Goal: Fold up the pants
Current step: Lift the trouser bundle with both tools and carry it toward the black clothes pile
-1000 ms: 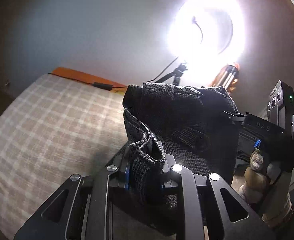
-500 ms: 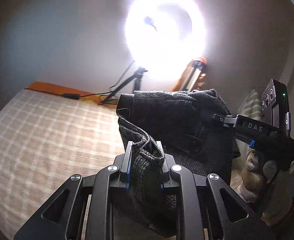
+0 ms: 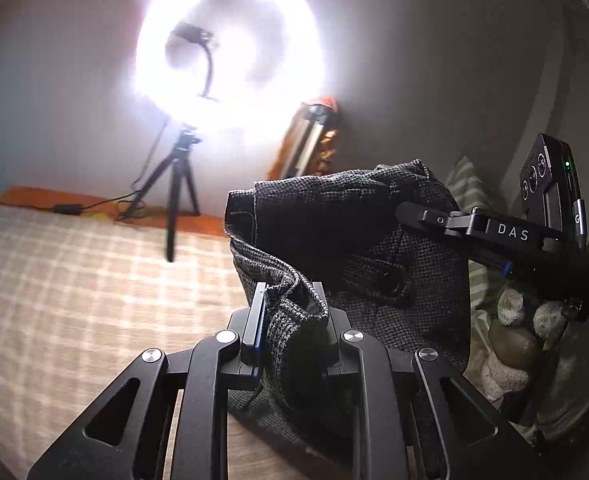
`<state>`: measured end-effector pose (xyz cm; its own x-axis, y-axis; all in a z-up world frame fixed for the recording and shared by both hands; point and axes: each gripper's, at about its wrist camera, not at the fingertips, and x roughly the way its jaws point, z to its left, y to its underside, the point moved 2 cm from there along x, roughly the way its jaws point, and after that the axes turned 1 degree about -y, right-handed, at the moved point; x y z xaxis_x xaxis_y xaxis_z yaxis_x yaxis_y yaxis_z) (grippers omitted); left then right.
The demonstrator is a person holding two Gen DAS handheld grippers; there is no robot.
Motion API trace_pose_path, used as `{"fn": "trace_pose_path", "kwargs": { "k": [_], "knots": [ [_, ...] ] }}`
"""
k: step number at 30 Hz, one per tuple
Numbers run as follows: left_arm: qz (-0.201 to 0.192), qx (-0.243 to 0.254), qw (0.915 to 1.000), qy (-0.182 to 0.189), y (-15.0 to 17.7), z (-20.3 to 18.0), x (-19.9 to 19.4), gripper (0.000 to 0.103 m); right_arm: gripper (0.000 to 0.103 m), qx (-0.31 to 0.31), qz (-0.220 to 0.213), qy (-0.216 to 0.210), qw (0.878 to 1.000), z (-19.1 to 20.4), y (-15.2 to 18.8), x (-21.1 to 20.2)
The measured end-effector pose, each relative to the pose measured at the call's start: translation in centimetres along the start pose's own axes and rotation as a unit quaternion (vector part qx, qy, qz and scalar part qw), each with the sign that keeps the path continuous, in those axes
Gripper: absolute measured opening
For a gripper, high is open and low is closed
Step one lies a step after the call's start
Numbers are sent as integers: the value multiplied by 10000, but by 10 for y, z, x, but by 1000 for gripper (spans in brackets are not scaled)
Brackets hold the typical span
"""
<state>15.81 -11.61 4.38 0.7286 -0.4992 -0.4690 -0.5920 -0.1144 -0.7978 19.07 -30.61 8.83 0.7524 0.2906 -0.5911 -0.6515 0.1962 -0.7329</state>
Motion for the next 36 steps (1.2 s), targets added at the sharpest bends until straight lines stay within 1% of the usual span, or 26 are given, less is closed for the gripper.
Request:
{"fn": "trace_pose_path", "kwargs": {
  "k": [7, 10, 13, 16, 17, 18, 26, 31, 36],
  "knots": [
    [179, -67, 9995, 232, 10, -27, 26, 17, 22, -37, 8, 204, 9998, -27, -5, -18],
    [192, -175, 9992, 311, 14, -31, 33, 17, 22, -2, 52, 237, 9997, -38, -7, -22],
    [186, -266, 9988, 372, 15, -34, 41, 17, 21, -96, 74, 274, 9996, -39, -13, -23],
    [116, -185, 9990, 377, 12, -39, 42, 17, 21, -205, 43, 266, 9994, -37, -22, -26],
    [75, -148, 9992, 376, 10, -42, 42, 17, 21, -235, 32, 261, 9994, -37, -25, -27],
    [0, -76, 9988, 481, 8, -44, 43, 17, 21, -275, 22, 256, 9993, -36, -29, -28],
    [-244, -35, 9982, 541, -16, -61, 58, 17, 21, -435, -46, 267, 9987, -44, -59, -29],
    [-426, 45, 9975, 566, -30, -76, 70, 17, 21, -586, -80, 250, 9979, -58, -84, -25],
    [-455, 67, 9972, 590, -43, -91, 98, 17, 21, -692, -85, 289, 9971, -84, -106, -18]
  ]
}}
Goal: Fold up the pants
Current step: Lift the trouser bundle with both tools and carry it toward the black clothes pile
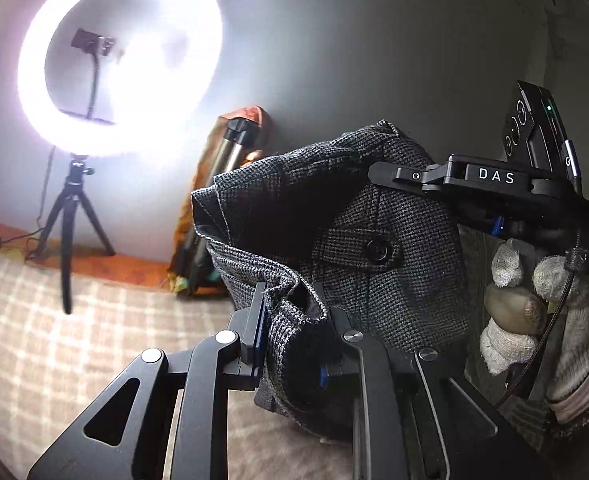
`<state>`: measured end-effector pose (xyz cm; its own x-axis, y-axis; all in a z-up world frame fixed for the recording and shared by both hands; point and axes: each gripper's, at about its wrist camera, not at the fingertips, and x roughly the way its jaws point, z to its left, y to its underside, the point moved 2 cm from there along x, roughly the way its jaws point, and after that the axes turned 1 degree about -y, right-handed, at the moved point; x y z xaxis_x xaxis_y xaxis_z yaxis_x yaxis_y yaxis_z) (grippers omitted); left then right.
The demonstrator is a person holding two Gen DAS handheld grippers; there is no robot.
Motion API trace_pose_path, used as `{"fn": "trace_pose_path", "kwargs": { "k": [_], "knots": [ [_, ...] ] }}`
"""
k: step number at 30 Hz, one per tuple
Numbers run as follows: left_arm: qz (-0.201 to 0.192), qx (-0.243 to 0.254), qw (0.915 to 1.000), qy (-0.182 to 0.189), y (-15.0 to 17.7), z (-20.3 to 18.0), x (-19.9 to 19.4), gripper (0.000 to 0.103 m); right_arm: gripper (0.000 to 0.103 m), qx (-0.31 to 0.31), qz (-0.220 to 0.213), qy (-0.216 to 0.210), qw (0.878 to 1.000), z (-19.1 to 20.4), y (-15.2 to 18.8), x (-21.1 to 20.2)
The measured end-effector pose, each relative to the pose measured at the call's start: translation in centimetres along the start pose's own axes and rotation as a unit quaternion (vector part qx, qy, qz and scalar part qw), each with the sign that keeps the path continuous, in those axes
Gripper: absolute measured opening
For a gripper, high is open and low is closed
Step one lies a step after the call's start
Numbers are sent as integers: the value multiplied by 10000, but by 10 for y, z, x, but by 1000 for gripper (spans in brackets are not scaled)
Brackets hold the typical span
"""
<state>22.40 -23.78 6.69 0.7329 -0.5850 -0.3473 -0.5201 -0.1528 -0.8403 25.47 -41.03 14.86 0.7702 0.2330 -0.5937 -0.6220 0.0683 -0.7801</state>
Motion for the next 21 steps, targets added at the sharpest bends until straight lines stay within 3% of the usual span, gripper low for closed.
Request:
{"fn": "trace_pose_path", "kwargs": {
  "k": [8, 21],
  "knots": [
    [243, 164, 9996, 62, 13, -26, 71, 17, 21, 138, 153, 133, 9997, -81, -5, 22],
    [831, 286, 9961, 13, 56, -35, 167, 17, 21, 224, 694, 439, 9964, -193, 33, 80]
  ]
}}
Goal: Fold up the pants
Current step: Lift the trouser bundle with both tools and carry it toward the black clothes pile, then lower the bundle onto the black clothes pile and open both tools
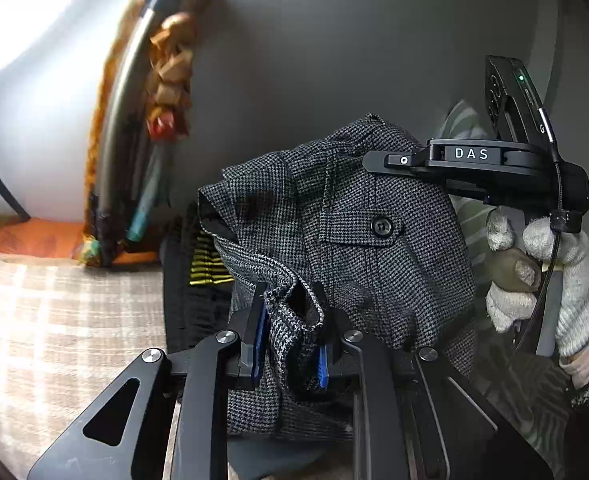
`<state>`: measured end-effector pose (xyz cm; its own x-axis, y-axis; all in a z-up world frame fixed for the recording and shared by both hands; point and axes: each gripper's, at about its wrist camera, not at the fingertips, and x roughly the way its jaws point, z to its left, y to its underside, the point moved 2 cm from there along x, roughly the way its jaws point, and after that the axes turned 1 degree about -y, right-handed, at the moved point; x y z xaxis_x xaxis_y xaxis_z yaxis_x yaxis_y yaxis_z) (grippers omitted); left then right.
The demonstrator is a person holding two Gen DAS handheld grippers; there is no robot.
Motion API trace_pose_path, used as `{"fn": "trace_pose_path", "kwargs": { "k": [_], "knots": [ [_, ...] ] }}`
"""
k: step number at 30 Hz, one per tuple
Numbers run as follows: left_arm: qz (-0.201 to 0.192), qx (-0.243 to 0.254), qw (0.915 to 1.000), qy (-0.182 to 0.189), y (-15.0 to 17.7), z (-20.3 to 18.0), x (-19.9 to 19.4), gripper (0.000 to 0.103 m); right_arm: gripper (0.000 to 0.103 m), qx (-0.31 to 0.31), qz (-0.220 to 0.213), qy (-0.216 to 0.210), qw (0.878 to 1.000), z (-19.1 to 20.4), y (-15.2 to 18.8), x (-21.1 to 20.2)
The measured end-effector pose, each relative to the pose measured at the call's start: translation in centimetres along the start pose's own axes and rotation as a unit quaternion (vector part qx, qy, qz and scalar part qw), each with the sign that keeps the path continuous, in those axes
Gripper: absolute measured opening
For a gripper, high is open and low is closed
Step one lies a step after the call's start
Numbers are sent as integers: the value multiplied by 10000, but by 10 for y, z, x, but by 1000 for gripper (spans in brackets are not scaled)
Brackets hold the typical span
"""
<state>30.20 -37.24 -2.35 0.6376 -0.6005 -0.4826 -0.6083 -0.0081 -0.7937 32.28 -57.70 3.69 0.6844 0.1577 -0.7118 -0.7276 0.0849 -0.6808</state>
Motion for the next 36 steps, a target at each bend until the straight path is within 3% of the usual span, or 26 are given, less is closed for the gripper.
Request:
{"fn": "trace_pose_path", "kwargs": {
  "k": [10, 13, 21, 24, 28, 31, 36],
  "knots": [
    [145, 145, 9998, -65, 6, -4, 17, 17, 22, 244, 88, -76, 9996, -47, 10, 31],
    [166, 163, 9997, -84, 6, -1, 14, 17, 27, 364, 134, -152, 9991, -57, 16, 42],
    [219, 240, 9992, -222, 7, -6, 15, 19, 64, 596, 340, 228, 9974, -72, 27, 57],
    [262, 233, 9990, -264, 8, -4, 14, 23, 77, 599, 313, 439, 9967, -76, 29, 56],
    [298, 243, 9987, -323, 8, 0, 12, 28, 80, 563, 293, 664, 9958, -79, 28, 50],
    [316, 154, 9984, -436, 6, 6, 11, 44, 85, 550, 241, 954, 9936, -75, 28, 49],
    [303, 116, 9981, -517, 4, 13, -3, 55, 85, 826, -86, 1402, 9866, -80, 27, 24]
  ]
}}
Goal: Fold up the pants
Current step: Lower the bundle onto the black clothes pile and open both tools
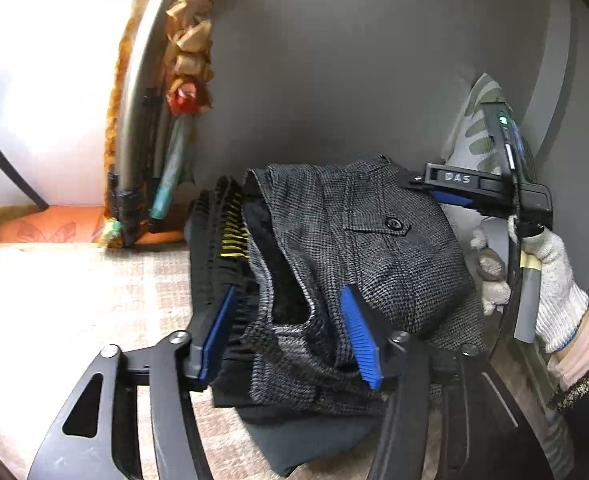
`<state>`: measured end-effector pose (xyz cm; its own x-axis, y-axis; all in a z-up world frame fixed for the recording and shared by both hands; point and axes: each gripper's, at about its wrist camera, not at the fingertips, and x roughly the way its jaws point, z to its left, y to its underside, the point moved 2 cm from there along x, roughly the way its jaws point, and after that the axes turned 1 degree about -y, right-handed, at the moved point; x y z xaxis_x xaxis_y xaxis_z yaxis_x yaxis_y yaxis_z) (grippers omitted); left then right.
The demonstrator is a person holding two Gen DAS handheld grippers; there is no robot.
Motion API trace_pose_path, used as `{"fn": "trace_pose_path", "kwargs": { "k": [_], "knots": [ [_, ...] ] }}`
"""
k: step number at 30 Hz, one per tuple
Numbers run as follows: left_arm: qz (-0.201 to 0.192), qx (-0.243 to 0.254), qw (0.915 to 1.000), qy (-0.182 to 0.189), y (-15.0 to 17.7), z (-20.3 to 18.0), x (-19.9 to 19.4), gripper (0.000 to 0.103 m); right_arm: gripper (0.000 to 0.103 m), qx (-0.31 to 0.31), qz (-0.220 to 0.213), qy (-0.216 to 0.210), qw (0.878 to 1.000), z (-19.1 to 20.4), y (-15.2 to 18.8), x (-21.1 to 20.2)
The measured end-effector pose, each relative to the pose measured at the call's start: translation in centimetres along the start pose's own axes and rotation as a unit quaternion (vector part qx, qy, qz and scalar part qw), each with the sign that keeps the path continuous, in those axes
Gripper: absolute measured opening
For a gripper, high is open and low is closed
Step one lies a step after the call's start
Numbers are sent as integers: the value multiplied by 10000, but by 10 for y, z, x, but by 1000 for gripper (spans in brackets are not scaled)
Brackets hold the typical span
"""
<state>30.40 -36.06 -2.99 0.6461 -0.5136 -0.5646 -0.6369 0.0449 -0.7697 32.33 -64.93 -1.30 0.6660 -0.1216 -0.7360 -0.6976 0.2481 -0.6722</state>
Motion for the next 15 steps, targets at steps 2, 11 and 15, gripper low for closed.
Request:
{"fn": "trace_pose_path", "kwargs": {
  "k": [2, 11, 15],
  "knots": [
    [-50, 38, 10000, -58, -1, 3, -8, 55, 80, 38, -274, 27, 9996, 1, -2, -14],
    [-130, 278, 9992, -251, -1, 17, -41, 60, 53, -111, -513, -498, 9974, 39, 8, -39],
    [-150, 369, 9987, -327, 3, 23, -56, 67, 57, -173, -363, -603, 9974, 52, 25, -44]
  ]
}}
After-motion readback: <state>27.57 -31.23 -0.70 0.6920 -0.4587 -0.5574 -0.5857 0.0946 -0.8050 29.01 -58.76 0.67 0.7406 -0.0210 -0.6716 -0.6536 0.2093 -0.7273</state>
